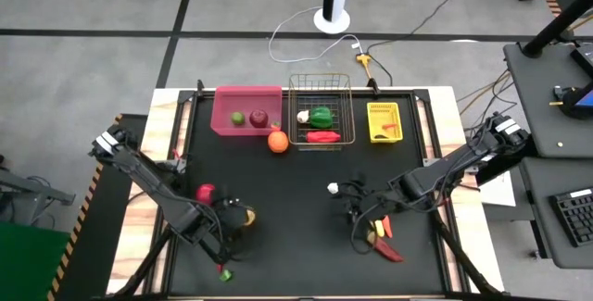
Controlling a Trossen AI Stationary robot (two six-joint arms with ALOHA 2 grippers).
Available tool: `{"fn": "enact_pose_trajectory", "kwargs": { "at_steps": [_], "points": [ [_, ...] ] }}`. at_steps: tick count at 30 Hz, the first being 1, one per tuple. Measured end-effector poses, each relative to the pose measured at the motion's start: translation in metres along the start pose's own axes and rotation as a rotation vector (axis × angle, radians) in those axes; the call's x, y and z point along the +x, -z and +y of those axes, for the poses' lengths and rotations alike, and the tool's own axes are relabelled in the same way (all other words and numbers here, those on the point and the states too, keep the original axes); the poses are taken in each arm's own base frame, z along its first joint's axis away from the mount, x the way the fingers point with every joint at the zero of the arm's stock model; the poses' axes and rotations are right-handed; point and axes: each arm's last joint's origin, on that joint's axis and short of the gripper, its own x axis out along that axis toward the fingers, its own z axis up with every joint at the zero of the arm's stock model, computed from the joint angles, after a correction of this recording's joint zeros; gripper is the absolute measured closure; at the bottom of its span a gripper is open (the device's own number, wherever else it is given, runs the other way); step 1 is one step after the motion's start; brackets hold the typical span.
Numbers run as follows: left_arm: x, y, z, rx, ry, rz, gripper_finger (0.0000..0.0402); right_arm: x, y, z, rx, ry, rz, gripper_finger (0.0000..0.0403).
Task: Sort produce into baskets
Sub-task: Put the yellow lemon into the red bin
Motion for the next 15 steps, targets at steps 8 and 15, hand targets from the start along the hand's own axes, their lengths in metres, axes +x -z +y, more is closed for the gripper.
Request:
{"fn": "enact_pose_trajectory", "kwargs": {
  "at_steps": [8,15],
  "points": [
    [-0.01,-0.038,0.013,0.141,-0.195,-0.234,0.0159,0.001,-0.009,0.0,-0.063,-0.015,-0.081,0.0186],
    [-0.001,-0.064,0.04,0.201,-0.308,-0.217,0.016,0.001,-0.01,-0.002,-0.083,-0.01,-0.086,0.0186]
  ]
}}
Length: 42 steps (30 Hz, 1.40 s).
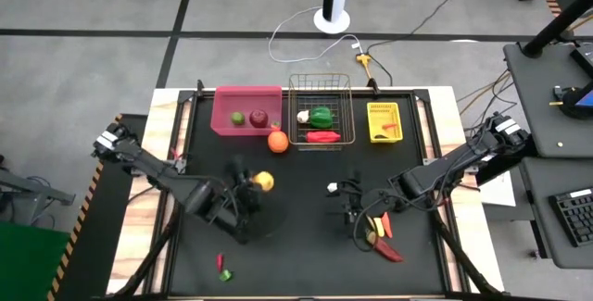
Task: Sort produce into baskets
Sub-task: Put the yellow lemon into the red bin
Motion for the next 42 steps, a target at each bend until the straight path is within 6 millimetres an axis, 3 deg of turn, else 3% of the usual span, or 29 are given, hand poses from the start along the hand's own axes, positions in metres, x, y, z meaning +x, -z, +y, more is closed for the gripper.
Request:
{"fn": "enact_pose_trajectory", "kwargs": {
  "at_steps": [7,13,16,20,24,31,42],
  "points": [
    [0.032,-0.014,0.05,0.057,-0.084,0.089,0.016,0.001,0.0,-0.003,-0.013,0.008,0.001,0.0186],
    [0.064,-0.012,0.118,-0.031,-0.077,0.213,0.016,0.002,-0.001,-0.006,-0.018,0.021,0.0,0.0186],
    [0.084,-0.003,0.156,-0.172,-0.082,0.285,0.016,0.002,-0.002,-0.008,-0.017,0.037,-0.002,0.0186],
    [0.11,0.02,0.21,-0.528,-0.132,0.393,0.016,0.003,-0.002,-0.009,-0.013,0.042,-0.002,0.0186],
    [0.132,0.048,0.246,-0.712,-0.166,0.501,0.016,0.003,-0.002,-0.01,-0.013,0.043,-0.002,0.0186],
    [0.153,0.077,0.273,-0.76,-0.223,0.612,0.0159,0.003,-0.002,-0.01,-0.014,0.044,0.002,0.0186],
    [0.171,0.105,0.275,-0.879,-0.199,0.706,0.0159,0.003,-0.001,-0.01,-0.014,0.044,0.002,0.0186]
  ]
}}
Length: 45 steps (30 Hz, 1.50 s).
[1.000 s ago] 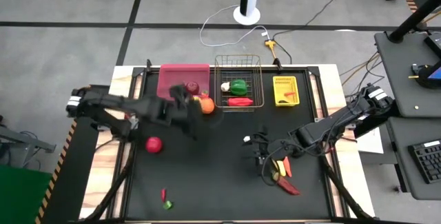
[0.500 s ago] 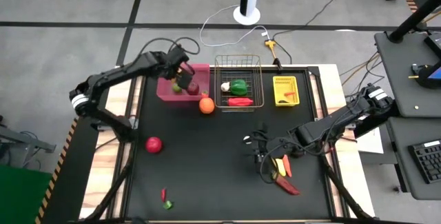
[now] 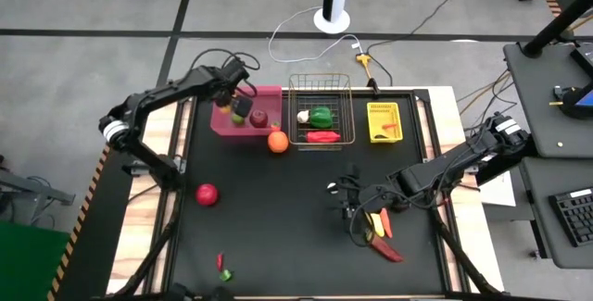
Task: Sort produce into baskets
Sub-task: Put the yellow lemon into the red bin
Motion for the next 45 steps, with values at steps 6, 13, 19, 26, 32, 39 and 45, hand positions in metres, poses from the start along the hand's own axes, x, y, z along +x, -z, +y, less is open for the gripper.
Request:
{"fn": "enact_pose_trajectory", "kwargs": {
  "at_steps": [6,13,19,26,32,39,45],
  "points": [
    [0.009,-0.002,0.001,-0.056,-0.011,0.02,0.0159,0.0,0.0,0.0,0.001,0.0,0.0,0.0186],
    [0.024,0.0,0.0,-0.1,-0.04,0.074,0.0159,0.0,0.0,0.0,0.001,0.0,0.0,0.0186],
    [0.038,0.002,-0.003,-0.088,-0.092,0.119,0.0159,0.0,0.0,0.0,0.001,0.0,0.0,0.0186],
    [0.047,0.001,-0.004,-0.081,-0.109,0.144,0.016,0.0,0.0,0.0,0.001,0.0,0.0,0.0186],
    [0.05,0.002,-0.005,-0.07,-0.12,0.15,0.0157,0.0,0.0,0.0,0.002,0.0,0.0,0.0186],
    [0.05,0.002,-0.005,-0.055,-0.119,0.151,0.0155,0.0,0.0,0.0,0.001,-0.001,-0.001,0.0186],
    [0.05,0.002,-0.005,-0.054,-0.12,0.151,0.0155,0.0,0.0,0.0,0.002,-0.001,-0.002,0.0186]
  ]
}}
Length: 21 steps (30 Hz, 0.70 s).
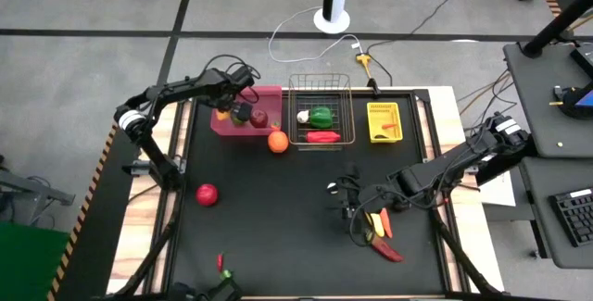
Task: Sort produce into baskets
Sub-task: Put the yellow lemon into the red bin, then put the white garlic into the gold mesh basket
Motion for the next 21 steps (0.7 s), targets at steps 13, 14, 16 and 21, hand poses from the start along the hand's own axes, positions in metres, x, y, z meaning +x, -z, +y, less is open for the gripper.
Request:
{"fn": "enact_pose_trajectory", "kwargs": {
  "at_steps": [13,14,16,21],
  "points": [
    [0.0,0.0,0.0,0.0,-0.008,-0.004,0.0109,0.0,0.0,0.0,0.001,-0.001,-0.003,0.0186],
    [0.0,0.0,0.0,0.003,-0.008,-0.003,0.0108,0.0,0.0,0.0,0.001,-0.001,-0.003,0.0186],
    [0.0,0.0,0.0,0.008,-0.008,-0.004,0.0107,0.0,0.0,0.0,0.001,-0.001,-0.004,0.0186],
    [-0.013,-0.002,0.001,0.071,0.003,-0.023,0.0107,0.0,0.0,0.0,0.002,-0.001,-0.004,0.0186]
  ]
}}
